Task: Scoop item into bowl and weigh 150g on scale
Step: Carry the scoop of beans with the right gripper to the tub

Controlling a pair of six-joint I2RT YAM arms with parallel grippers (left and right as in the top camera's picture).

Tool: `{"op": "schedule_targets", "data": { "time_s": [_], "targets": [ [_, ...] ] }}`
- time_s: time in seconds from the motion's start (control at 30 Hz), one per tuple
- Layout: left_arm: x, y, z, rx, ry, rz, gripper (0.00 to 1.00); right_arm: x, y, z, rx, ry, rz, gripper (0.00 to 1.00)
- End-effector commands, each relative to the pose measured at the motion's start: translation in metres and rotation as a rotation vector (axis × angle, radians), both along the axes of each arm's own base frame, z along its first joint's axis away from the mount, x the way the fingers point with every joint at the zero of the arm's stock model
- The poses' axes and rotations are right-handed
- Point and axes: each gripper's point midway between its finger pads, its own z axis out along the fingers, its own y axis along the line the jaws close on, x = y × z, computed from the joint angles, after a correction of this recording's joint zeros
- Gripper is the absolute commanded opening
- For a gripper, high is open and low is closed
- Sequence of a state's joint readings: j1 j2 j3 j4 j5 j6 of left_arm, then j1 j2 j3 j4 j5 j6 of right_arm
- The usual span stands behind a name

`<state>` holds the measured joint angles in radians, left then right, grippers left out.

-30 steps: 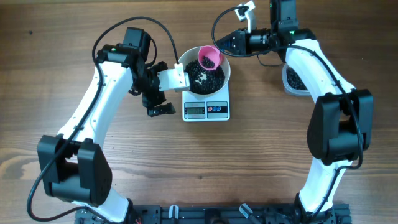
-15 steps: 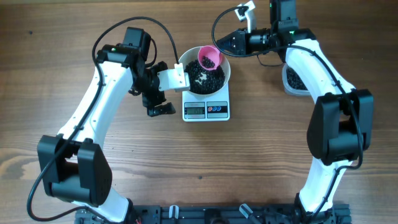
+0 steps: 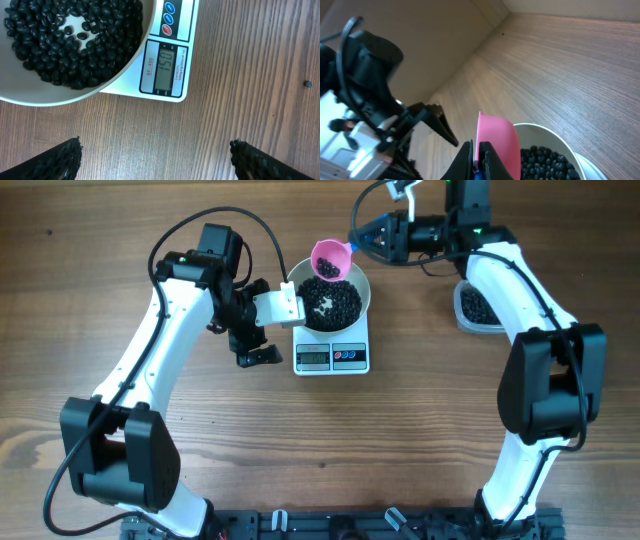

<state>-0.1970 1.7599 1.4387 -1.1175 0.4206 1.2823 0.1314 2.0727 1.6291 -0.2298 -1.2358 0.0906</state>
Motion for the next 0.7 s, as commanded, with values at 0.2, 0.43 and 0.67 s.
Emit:
{"op": "schedule_targets", "data": {
  "time_s": [0.2,0.43,0.67],
  "targets": [
    [-0.002,-0.002,-0.001,-0.020,0.006,-0.017,1.00,-0.002,-0.012,0.002,0.064,0.081,0.025,0.04],
    [-0.002,-0.002,-0.001,-0.020,0.006,-0.017,1.00,-0.009,-0.017,0.024,0.157,0.160,0.092,0.04],
    [-0.002,-0.002,-0.001,-0.020,0.006,-0.017,1.00,-0.011,-0.017,0.033,0.178,0.143,0.122,0.04]
  ]
}}
